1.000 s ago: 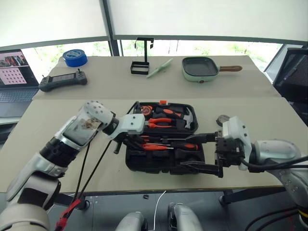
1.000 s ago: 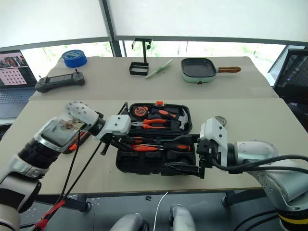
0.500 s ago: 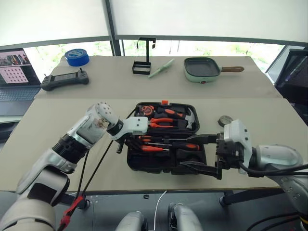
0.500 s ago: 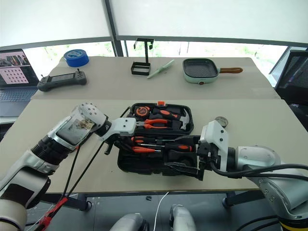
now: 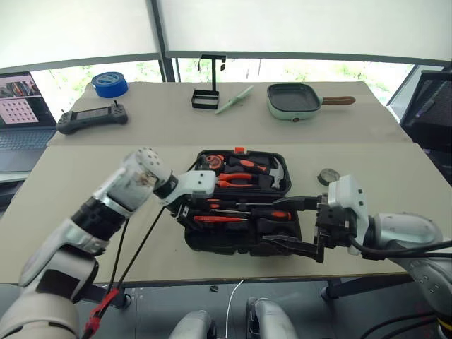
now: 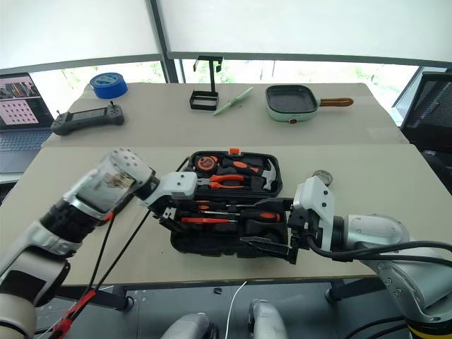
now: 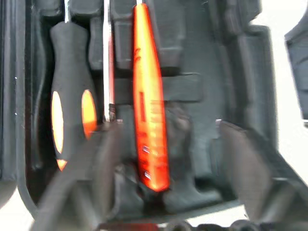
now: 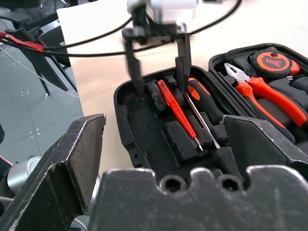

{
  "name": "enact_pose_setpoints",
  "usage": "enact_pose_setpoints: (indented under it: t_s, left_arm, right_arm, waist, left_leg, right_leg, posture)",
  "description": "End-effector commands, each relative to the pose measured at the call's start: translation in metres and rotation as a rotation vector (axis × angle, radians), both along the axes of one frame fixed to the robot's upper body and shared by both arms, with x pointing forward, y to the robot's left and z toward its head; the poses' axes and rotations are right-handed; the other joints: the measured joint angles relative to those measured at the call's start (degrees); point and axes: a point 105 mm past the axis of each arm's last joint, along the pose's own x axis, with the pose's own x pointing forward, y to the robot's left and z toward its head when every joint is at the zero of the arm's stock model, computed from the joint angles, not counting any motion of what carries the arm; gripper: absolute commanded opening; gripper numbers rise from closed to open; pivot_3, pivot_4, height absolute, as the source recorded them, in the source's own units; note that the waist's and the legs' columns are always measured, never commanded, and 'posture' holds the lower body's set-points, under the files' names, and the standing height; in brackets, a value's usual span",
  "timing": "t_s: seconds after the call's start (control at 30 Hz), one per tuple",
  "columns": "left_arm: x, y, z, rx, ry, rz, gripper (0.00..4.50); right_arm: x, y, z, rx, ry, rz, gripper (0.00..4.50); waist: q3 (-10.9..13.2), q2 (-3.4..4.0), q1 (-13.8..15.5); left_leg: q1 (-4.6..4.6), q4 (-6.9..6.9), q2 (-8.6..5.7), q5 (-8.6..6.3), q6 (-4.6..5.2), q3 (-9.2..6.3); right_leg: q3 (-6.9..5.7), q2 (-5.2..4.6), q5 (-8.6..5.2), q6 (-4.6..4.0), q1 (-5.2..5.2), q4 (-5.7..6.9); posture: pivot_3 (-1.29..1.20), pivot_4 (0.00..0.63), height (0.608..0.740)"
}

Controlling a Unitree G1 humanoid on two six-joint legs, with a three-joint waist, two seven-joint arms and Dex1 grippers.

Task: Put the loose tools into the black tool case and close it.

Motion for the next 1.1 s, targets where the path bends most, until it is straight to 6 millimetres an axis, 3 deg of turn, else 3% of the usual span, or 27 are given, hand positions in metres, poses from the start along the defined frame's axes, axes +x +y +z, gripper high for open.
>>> enact_pose_setpoints:
  t_s: [0.03,0.13,0.23,0.43,0.57,0.73,0.9,1.1]
  left_arm:
    - [-0.010,0.005,0.025,-0.073,-0.004,-0.002,4.46]
    - [-0.007,0.004,0.036,-0.186,-0.016,0.039,4.46]
    - [0.009,-0.003,0.036,-0.314,-0.065,0.118,3.72]
    - [0.025,-0.010,0.020,-0.468,-0.038,0.227,1.50]
    - [0.022,-0.012,-0.007,-0.487,-0.012,0.253,0.04]
    - [0.010,-0.017,-0.017,-0.515,-0.005,0.214,0.04]
    - [0.017,-0.014,-0.029,-0.476,-0.039,0.238,0.04]
    - [0.010,-0.008,-0.048,-0.401,-0.069,0.181,0.04]
  right_arm:
    - [-0.002,0.003,0.010,0.019,-0.058,0.015,4.50]
    - [-0.002,0.002,0.009,0.017,-0.055,0.016,4.50]
    - [-0.002,0.002,0.008,0.017,-0.052,0.016,4.50]
    - [0.001,0.002,0.007,0.012,-0.053,0.017,4.50]
    - [0.002,-0.001,0.005,-0.001,-0.051,0.010,4.50]
    - [0.001,-0.002,0.002,-0.018,-0.049,0.011,4.50]
    - [0.001,-0.001,0.000,-0.017,-0.048,0.010,4.50]
    - [0.002,-0.001,-0.001,-0.018,-0.049,0.005,4.50]
  waist:
    - [0.00,0.00,0.03]
    - [0.00,0.00,0.31]
    - [0.00,0.00,0.61]
    - [0.00,0.00,0.30]
    - [0.00,0.00,0.09]
    - [0.00,0.00,0.18]
    - [0.00,0.00,0.44]
    - [-0.01,0.00,0.25]
  left_leg:
    - [0.01,0.00,0.00,0.00,0.00,0.00]
    - [0.01,0.01,-0.01,0.00,0.00,-0.01]
    - [0.03,0.04,-0.02,0.00,0.00,-0.02]
    - [0.03,0.06,-0.02,0.00,-0.01,-0.01]
    - [0.04,0.06,-0.02,0.00,-0.01,0.00]
    - [0.05,0.06,-0.02,0.00,-0.02,0.00]
    - [0.05,0.07,-0.03,0.00,-0.02,0.00]
    - [0.06,0.06,-0.03,0.00,-0.02,0.00]
  right_leg:
    - [0.00,0.00,0.00,0.00,0.00,0.00]
    - [0.00,-0.01,0.00,0.00,0.02,0.00]
    - [-0.01,-0.01,0.00,0.02,0.06,-0.01]
    - [0.00,0.00,0.02,0.03,0.05,0.01]
    - [0.00,-0.01,0.02,0.03,0.05,0.00]
    - [0.00,-0.02,0.02,0.03,0.04,0.00]
    - [0.00,-0.04,0.02,0.04,0.06,-0.01]
    - [0.00,-0.03,0.02,0.04,0.05,0.00]
  posture:
    - [0.00,0.150,0.740]
    - [0.00,0.150,0.740]
    - [0.00,0.150,0.740]
    - [0.00,0.150,0.740]
    - [0.00,0.150,0.740]
    - [0.00,0.150,0.740]
    - [0.00,0.150,0.740]
    - [0.00,0.150,0.740]
